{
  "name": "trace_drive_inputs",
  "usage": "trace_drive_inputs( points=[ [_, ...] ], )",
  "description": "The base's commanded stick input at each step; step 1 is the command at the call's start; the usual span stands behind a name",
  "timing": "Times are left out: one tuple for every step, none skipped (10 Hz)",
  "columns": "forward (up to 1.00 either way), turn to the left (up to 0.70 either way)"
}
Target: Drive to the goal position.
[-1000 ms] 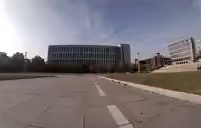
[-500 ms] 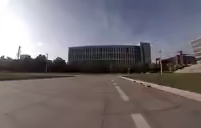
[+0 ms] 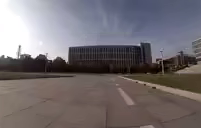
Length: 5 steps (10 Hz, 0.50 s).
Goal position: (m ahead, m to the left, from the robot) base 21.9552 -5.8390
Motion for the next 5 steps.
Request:
trace_drive_inputs(
  points=[
    [0.7,0.0],
    [0.7,0.0],
    [0.7,0.0],
    [0.7,0.0],
    [0.7,0.0]
  ],
)
